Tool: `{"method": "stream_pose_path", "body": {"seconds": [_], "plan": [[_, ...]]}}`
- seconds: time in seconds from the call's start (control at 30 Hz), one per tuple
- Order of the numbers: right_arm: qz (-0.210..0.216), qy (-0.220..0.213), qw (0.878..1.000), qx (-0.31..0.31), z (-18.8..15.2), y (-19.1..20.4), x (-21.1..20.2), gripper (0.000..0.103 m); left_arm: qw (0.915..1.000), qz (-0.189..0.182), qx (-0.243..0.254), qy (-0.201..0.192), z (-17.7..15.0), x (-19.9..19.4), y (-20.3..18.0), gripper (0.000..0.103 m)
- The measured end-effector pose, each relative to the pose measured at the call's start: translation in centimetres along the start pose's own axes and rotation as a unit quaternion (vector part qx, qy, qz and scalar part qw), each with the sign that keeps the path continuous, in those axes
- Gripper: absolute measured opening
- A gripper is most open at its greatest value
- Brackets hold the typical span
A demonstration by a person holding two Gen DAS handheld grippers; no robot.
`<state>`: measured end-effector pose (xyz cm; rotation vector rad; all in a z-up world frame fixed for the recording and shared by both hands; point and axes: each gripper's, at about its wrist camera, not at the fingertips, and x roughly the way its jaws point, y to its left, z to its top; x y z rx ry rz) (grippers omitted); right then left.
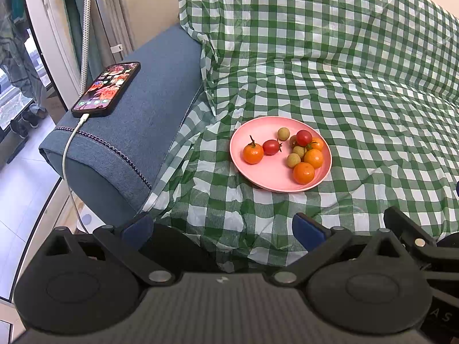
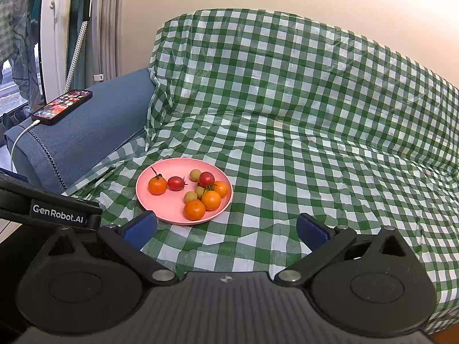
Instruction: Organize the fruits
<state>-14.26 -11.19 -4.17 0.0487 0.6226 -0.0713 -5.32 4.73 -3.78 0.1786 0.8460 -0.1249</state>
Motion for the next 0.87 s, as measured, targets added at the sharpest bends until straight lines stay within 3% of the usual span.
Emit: {"method": "stream_pose_path", "body": {"seconds": [0.87], "plan": [[0.004, 0.004, 1.0, 0.002, -0.47, 0.16, 0.45, 0.102, 1.0, -0.004, -0.004, 0.003, 0.19, 0.28, 0.55, 0.103]]}}
